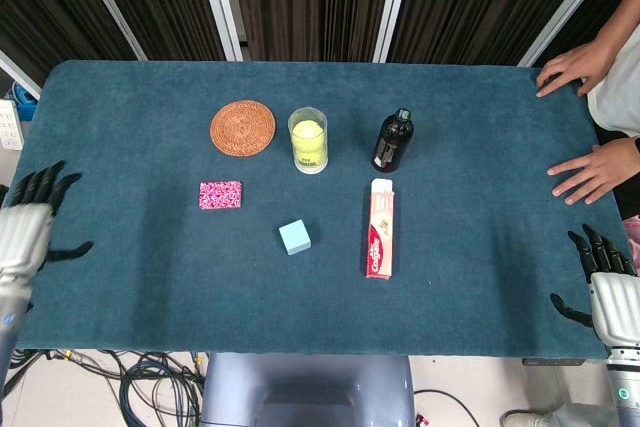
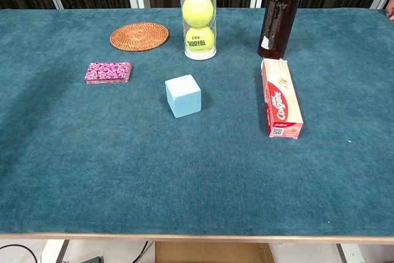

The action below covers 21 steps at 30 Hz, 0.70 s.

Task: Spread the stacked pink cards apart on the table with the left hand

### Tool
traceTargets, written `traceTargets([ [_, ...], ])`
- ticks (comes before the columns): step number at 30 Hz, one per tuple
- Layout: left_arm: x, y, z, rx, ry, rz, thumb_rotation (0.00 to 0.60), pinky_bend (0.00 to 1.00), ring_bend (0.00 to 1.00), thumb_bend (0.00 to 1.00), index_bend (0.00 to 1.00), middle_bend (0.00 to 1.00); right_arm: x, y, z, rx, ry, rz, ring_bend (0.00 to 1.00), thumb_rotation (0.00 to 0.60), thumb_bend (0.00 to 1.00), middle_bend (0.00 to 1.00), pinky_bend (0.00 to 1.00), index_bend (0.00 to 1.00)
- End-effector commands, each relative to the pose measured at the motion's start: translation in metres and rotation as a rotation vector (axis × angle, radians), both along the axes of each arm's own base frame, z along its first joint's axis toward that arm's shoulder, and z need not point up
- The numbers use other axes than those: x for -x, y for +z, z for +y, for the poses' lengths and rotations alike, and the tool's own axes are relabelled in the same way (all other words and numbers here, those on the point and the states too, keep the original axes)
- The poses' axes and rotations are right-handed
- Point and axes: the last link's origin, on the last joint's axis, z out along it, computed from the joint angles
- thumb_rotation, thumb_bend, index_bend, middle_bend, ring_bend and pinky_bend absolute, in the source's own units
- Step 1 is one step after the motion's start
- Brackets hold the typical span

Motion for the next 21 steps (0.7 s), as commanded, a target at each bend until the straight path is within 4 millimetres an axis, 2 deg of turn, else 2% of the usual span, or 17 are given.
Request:
traceTargets([
  [1,-0.047,-0.011,0.063,0.106,-0.008,0.035,0.6,0.0,0.0,0.04,0.21,0.09,0.0,-0.001,-0.001,-0.004,0.0,0.003,0.07,0.6,0.18,0.02,0.19,0.1],
  [7,-0.062,-0.053,0.101,0.193,0.051,-0.003,0.6,0.0,0.0,0.04,0.23,0.09,0.0,-0.002,-0.002,-0.011,-0.004,0.005,0.07,0.6,0.18,0.02,0.19,0.09],
  [13,-0.07,-0.085,0.126,0.283,0.113,-0.01,0.6,0.0,0.0,0.08,0.27,0.09,0.001,-0.003,-0.003,-0.019,-0.008,0.003,0.07,0.6,0.18,0.02,0.19,0.1],
  [21,-0.083,-0.107,0.13,0.331,0.124,-0.002,0.6,0.0,0.0,0.08,0.3,0.09,0.001,-0.005,-0.005,-0.032,-0.003,-0.001,0.07,0.6,0.18,0.02,0.19,0.1],
])
